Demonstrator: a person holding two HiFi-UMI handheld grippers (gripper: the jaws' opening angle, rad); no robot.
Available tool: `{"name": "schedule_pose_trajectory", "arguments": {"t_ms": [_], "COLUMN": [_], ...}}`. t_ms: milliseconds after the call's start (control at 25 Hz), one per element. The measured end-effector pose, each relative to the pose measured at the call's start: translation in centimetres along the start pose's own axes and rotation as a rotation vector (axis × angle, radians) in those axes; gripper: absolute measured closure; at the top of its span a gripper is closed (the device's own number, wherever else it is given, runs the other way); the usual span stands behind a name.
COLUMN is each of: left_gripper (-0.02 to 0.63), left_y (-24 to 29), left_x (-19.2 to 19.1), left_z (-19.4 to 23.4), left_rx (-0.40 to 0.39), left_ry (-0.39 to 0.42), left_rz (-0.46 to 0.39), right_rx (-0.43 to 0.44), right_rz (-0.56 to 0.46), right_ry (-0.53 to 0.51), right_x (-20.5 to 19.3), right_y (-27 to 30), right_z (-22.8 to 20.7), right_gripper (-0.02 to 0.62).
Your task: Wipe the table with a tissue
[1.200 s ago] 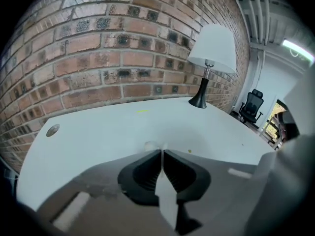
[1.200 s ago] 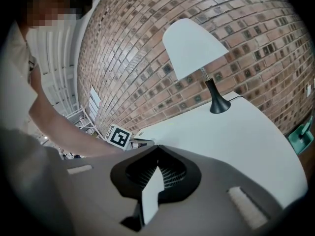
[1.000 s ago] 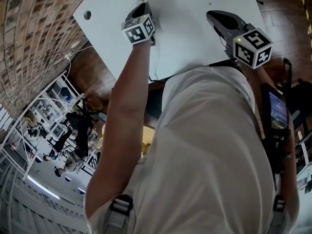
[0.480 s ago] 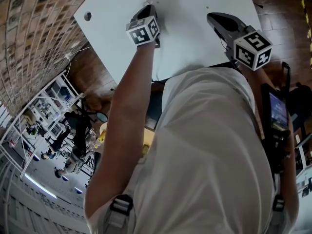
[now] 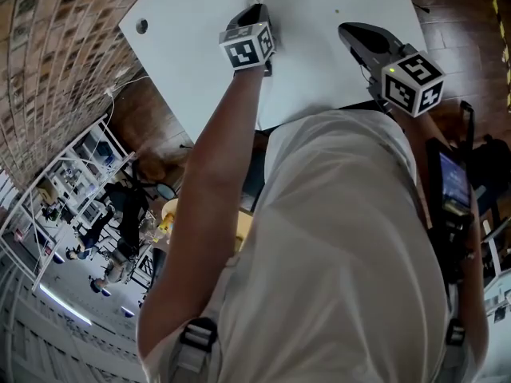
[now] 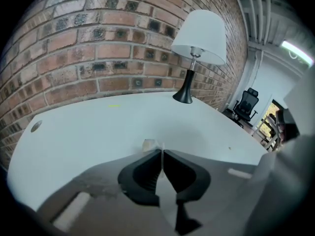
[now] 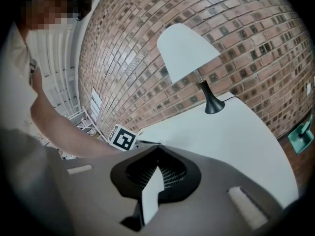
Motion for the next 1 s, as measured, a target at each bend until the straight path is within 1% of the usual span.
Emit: {"name": "schedule_pose_trajectory", "arguments": {"t_ms": [120,200,240,320,440,640,760,880,1000], "left_gripper": [0.586,0.586,0.586,0.586,0.584,0.584,0.584,0.584,0.584], "left_y": [0.9,1.3,1.2,0.6,-1.3,-5.3,-7.5,-8.9,-10.4], "left_x": [-0.5,-0.5,-0.5,-0.1,0.5,-0.4,-1.5,-3.4,-4.2], "left_z": [-2.3,-4.1,-4.9,-6.6,-9.0,-11.2,-10.7,-10.0,-9.0], "left_rx": [-0.034,-0.069,-0.091,-0.138,-0.197,-0.256,-0.278,-0.302,-0.309], "left_ry": [0.071,0.098,0.106,0.114,0.110,0.108,0.079,0.035,0.019], "left_rz": [0.023,0.031,0.026,-0.016,-0.091,-0.150,-0.177,-0.187,-0.198], "right_rx": [0.003,0.003,0.001,-0.004,-0.022,-0.063,-0.081,-0.106,-0.128], "right_rz": [-0.002,-0.003,-0.004,-0.010,-0.016,-0.005,0.005,0.023,0.005], "right_ry": [-0.005,-0.010,-0.014,-0.019,-0.018,-0.004,-0.013,-0.052,-0.090], "right_x": [0.2,0.4,0.7,1.1,1.3,0.2,-0.4,-0.7,-0.5], "right_y": [-0.5,-0.8,-0.9,-1.3,-2.0,-2.8,-2.2,-2.3,-3.2], "right_z": [-0.1,-0.2,-0.3,-0.4,-1.0,-0.7,1.0,3.5,5.6], "right_gripper": [0.588,0.588,0.588,0.588,0.588,0.588,0.588,0.588,0.588]}}
Point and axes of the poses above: the fingertips, and each gripper's own axes: y forward along the fingers, z to its left, x out of its top, the point moved 2 cm from there along -y, backward along the fingers, and after that the axes turned 7 degrees about -x, right-handed, at the moved point
